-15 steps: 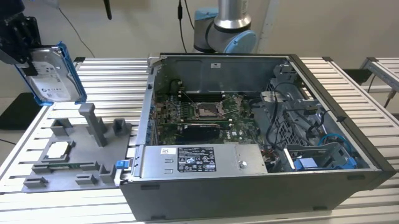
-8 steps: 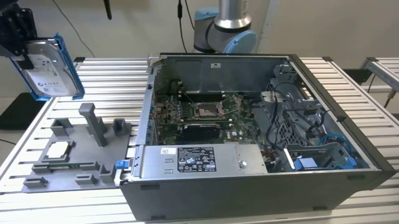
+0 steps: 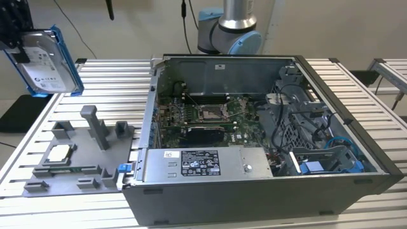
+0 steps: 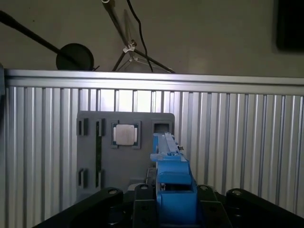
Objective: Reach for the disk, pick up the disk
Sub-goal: 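Pick up the disk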
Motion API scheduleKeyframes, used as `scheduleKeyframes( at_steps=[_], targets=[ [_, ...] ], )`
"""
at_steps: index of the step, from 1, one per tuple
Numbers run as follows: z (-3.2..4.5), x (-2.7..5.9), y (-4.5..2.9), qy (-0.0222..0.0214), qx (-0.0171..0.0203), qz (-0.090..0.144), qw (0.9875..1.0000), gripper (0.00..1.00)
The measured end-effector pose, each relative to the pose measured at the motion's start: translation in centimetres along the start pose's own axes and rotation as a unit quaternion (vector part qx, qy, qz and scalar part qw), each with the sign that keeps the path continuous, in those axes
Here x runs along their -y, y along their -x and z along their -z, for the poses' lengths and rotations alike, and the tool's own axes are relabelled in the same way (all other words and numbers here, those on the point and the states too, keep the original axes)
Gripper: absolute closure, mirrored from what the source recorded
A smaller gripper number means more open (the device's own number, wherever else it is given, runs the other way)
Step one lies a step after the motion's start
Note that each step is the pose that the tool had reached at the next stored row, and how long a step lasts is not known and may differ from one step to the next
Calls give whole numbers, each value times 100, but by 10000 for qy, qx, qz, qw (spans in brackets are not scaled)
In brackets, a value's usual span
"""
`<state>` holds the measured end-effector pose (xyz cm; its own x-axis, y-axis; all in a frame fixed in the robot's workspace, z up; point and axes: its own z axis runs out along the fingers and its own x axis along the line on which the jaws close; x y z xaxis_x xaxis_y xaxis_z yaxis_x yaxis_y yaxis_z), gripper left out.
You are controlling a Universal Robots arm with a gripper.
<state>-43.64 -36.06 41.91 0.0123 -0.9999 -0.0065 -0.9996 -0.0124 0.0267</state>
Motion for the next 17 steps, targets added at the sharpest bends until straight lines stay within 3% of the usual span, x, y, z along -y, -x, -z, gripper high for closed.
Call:
scheduleKeyframes(
  at_steps=[5, 17],
  targets=[
    [86, -2, 0, 0, 0, 0, 10000, 100],
    [430, -12, 3, 0, 0, 0, 10000, 100]
  ],
)
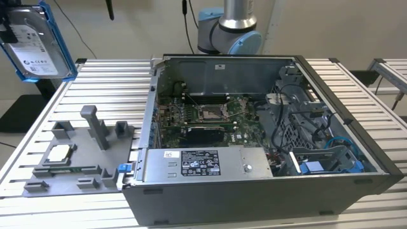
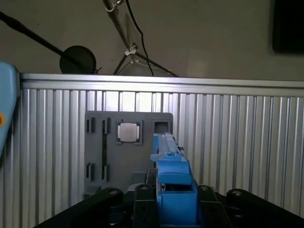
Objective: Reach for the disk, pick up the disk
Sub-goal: 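Pick up the disk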
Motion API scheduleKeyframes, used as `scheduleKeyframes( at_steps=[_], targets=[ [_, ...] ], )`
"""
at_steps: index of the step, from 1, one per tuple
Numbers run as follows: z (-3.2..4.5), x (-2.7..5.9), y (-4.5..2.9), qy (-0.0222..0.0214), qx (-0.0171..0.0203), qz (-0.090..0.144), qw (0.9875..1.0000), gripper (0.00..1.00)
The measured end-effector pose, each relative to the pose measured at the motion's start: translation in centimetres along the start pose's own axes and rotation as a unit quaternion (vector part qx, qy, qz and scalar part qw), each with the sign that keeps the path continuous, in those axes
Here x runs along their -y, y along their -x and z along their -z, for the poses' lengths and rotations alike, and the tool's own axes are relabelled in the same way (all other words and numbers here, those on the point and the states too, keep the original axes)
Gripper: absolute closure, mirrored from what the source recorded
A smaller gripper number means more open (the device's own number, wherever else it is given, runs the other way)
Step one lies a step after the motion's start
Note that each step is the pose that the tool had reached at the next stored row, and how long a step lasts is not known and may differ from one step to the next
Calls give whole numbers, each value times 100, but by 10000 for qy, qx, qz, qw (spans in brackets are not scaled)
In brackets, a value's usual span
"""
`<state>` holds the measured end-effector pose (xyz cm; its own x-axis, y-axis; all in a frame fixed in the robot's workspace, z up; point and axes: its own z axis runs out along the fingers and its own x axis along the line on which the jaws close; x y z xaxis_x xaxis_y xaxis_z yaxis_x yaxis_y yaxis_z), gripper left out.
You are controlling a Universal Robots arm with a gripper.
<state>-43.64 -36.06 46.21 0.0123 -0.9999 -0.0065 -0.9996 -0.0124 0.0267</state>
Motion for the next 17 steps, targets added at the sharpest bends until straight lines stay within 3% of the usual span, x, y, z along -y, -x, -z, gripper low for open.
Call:
scheduleKeyframes(
  at_steps=[17],
  targets=[
    [417, -11, 3, 0, 0, 0, 10000, 100]
  ],
)
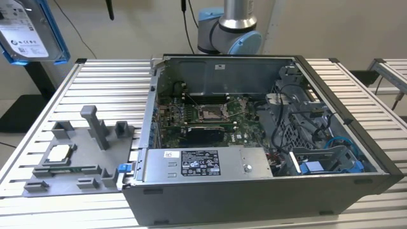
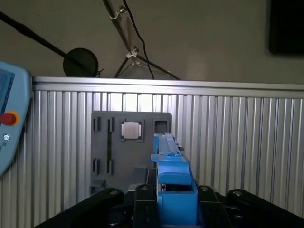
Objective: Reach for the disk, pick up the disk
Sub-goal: 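Pick up the disk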
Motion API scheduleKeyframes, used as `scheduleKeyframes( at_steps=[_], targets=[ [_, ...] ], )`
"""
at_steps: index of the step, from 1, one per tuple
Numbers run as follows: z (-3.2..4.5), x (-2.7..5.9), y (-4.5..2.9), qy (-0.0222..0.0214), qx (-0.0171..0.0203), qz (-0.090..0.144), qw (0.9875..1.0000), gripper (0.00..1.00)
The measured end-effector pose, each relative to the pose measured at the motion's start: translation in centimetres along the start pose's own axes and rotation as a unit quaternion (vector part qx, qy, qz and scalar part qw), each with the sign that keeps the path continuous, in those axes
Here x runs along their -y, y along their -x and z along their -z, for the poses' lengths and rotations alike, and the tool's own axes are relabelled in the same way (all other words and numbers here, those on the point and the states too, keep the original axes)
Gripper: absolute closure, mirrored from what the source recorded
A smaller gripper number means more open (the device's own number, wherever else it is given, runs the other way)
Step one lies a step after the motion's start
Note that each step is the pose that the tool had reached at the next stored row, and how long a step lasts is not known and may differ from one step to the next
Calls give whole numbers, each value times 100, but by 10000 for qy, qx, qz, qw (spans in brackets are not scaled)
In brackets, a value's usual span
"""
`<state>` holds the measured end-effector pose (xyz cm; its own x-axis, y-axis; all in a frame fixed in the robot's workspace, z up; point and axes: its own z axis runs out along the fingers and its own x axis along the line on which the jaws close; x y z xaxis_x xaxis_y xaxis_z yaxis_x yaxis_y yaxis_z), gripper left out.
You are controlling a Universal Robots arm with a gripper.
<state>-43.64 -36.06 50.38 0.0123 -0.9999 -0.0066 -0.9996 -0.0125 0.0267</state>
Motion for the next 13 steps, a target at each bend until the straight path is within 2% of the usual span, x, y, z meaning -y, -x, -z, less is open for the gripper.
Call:
scheduleKeyframes(
  at_steps=[5, 13],
  targets=[
    [89, -2, 1, 0, -1, 0, 10000, 100],
    [175, -5, 1, 0, 0, 0, 10000, 100]
  ],
)
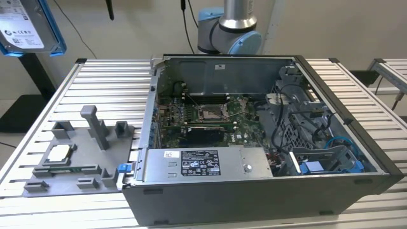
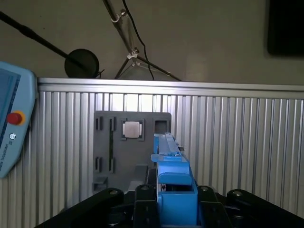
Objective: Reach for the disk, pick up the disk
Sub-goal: 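Pick up the disk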
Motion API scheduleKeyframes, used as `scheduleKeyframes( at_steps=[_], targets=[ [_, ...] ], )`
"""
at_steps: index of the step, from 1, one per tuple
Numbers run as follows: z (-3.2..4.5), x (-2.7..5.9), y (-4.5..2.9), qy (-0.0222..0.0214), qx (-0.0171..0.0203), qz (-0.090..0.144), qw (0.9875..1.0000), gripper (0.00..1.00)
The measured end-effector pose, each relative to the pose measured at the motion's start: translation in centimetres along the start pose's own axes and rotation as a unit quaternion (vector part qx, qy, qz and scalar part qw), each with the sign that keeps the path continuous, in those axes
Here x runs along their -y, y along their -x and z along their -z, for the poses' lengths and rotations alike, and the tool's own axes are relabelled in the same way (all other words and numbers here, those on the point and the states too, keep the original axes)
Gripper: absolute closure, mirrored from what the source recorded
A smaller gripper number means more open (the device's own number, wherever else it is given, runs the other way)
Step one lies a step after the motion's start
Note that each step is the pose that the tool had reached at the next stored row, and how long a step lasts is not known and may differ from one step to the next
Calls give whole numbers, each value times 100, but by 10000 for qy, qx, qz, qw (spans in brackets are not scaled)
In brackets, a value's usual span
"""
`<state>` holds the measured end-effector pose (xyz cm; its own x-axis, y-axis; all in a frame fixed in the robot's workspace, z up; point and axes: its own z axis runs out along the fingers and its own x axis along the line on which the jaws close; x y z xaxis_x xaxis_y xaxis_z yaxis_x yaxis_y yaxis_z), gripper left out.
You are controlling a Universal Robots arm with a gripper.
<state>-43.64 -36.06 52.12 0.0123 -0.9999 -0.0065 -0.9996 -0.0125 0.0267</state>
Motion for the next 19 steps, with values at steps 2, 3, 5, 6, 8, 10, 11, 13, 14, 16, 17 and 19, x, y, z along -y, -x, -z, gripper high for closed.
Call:
scheduleKeyframes(
  at_steps=[2, 3, 5, 6, 8, 10, 11, 13, 14, 16, 17, 19],
  targets=[
    [5, 0, 0, 0, 0, 0, 10000, 100],
    [6, 0, 0, 0, 0, 0, 10000, 100],
    [7, 0, 0, 0, 1, 0, 10000, 100],
    [7, 0, 0, 0, 3, 0, 10000, 100],
    [7, 0, 0, 0, 5, 0, 10000, 100],
    [7, 0, 0, 0, 8, 0, 10000, 100],
    [7, 0, 0, 0, 9, 0, 10000, 100],
    [7, 7, -1, -1, 10, 1, 10000, 100],
    [7, 17, -1, 0, 9, 1, 10000, 100],
    [9, 53, -1, 0, 9, 1, 10000, 100],
    [9, 76, -1, 0, 10, 0, 10000, 100],
    [10, 129, -2, 0, 9, 1, 10000, 100]
  ],
)
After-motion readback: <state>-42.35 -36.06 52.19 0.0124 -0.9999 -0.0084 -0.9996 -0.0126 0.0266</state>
